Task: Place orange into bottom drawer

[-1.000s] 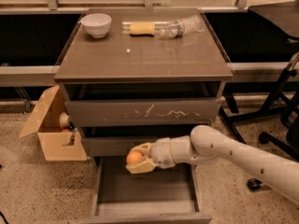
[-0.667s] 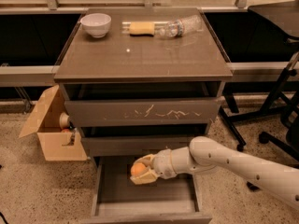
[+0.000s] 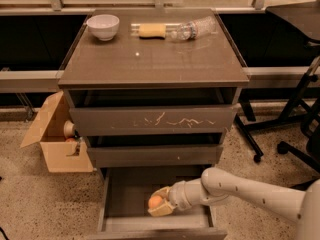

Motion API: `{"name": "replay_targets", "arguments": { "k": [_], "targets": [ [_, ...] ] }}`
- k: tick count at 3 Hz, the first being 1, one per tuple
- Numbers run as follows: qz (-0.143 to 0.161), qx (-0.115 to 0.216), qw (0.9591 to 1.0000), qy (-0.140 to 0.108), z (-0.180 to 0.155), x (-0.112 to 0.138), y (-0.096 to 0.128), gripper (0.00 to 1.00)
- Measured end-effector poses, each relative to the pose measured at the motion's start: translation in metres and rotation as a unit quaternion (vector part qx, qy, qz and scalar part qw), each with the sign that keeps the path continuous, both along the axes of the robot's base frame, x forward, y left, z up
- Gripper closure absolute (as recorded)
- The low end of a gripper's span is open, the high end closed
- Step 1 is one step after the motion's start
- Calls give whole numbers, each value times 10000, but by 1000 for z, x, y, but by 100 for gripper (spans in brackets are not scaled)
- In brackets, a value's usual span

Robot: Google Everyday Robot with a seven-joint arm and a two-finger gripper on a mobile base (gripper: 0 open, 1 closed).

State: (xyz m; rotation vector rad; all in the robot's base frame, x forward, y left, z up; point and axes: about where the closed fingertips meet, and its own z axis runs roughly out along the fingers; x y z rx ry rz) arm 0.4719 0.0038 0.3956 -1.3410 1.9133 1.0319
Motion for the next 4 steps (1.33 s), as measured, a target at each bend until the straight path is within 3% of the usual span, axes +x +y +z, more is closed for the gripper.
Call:
{"name": "replay_targets", "arguments": {
  "k": [1, 2, 3, 4],
  "targets": [
    [-72, -23, 9987, 508, -81, -3, -6, 100],
    [-111, -96, 9985, 534, -87, -2, -9, 100],
    [-408, -625, 9946, 728, -134, 10, -28, 100],
    [-606, -762, 9924, 754, -174, 22, -50, 100]
  ]
}}
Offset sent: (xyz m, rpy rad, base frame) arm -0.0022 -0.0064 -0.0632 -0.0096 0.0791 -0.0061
